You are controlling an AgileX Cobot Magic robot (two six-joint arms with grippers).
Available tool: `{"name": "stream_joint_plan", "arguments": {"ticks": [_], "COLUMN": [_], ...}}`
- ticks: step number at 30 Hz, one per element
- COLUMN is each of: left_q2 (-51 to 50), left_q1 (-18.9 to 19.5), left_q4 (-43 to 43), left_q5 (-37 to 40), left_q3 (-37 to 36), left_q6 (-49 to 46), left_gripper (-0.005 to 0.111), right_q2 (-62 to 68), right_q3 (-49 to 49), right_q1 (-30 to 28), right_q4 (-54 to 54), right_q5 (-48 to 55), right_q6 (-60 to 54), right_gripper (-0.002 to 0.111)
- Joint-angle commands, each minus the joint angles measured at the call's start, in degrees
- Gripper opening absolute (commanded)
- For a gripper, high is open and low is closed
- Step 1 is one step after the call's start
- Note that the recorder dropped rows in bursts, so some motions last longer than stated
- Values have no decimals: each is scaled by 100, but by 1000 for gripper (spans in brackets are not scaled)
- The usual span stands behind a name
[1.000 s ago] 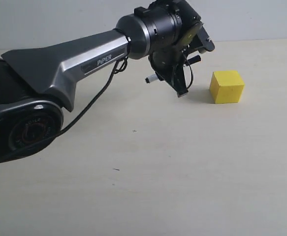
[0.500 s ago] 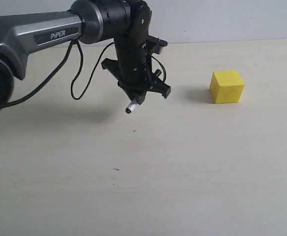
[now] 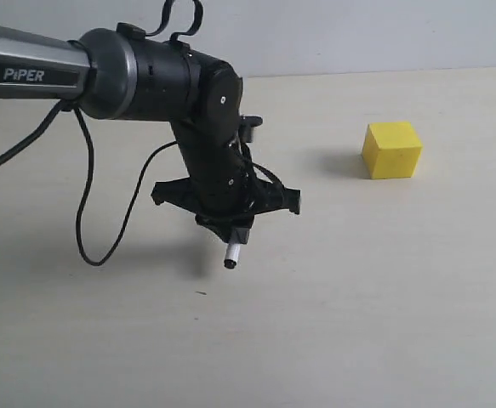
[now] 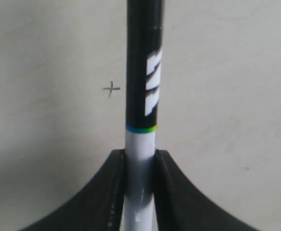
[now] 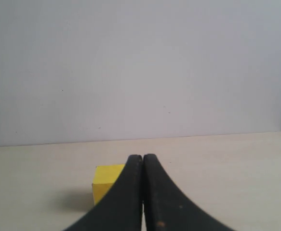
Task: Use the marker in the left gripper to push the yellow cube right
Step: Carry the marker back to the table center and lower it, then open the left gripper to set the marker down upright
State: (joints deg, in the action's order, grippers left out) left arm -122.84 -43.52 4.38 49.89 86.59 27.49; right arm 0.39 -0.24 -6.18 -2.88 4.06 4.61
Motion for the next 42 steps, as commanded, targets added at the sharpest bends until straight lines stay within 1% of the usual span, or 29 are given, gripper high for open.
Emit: {"name": "stream_joint_plan", "arguments": {"ticks": [1,3,4,9,11,14,16,21,32,42], "left_q2": [577,814,863,877,877,774,692,405,405,381], "left_q1": [-29,-34,-43,-43,-43,18,42,42,126,126], "left_q4": [-187,-403,-350,-143,-31,528,552,552,519,493], "left_q5": [-627,-727,-889,-896,-900,-1141,-1218,-926,-889,-903], "left_q3": [-614,-931,-1052,-1068,-1068,-1068,-1014,-869,-844,-844], "left_q6": [747,1199,1216,681,723,801,1002,1063,1019,1006], "left_gripper": [0,0,0,0,0,0,0,0,0,0], "right_q2": [-39,-39,-39,-39,-39,-39,-39,-39,-39,-39], "right_q3": [24,24,24,24,24,24,24,24,24,24], "right_q1": [-43,-43,-43,-43,-43,-43,-43,-43,-43,-43], "right_q4": [-6,-6,-6,-6,-6,-6,-6,-6,-6,-6], "right_q5": [-28,-28,-28,-28,-28,-28,-28,-28,-28,-28], "right_q6": [-6,-6,-6,-6,-6,-6,-6,-6,-6,-6], "right_gripper": [0,0,0,0,0,0,0,0,0,0]}}
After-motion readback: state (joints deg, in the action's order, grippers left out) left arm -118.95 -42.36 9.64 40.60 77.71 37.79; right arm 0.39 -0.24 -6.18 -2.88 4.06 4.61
